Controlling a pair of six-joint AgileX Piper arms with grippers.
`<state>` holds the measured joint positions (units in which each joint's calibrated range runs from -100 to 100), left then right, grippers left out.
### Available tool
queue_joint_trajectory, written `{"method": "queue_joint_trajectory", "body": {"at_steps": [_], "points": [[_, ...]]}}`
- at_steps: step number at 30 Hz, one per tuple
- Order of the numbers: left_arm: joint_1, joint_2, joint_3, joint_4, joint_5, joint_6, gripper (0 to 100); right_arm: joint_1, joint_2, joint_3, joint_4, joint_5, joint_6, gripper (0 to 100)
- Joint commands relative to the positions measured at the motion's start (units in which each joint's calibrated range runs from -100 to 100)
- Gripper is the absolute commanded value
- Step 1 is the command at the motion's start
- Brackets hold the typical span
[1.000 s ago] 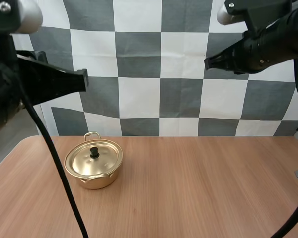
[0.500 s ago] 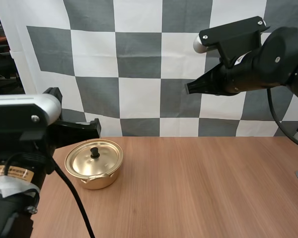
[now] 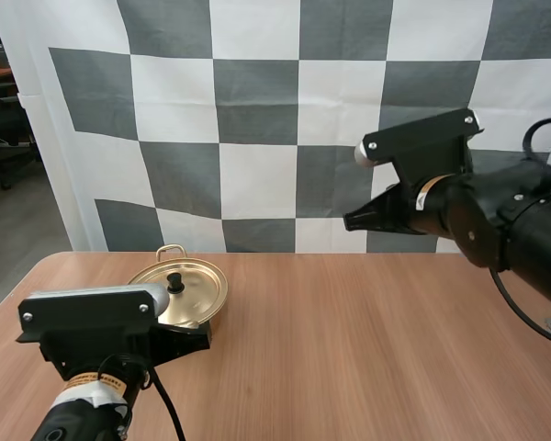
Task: Open the pot, put the car inside, and close it
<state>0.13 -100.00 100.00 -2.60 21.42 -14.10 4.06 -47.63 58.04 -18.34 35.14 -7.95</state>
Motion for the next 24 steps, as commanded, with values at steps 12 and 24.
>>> {"method": "queue_joint_trajectory", "body": {"at_steps": [12,24], "points": [[-0.05,0.0,0.0,1.95,8.94,0.0,0,-0.02,-21.38,28.55,1.66,-33.71,1.21,0],[-0.05,0.0,0.0,1.98,7.87,0.0,0,-4.71,-33.07,41.87,5.28,-39.05,1.21,0]]}}
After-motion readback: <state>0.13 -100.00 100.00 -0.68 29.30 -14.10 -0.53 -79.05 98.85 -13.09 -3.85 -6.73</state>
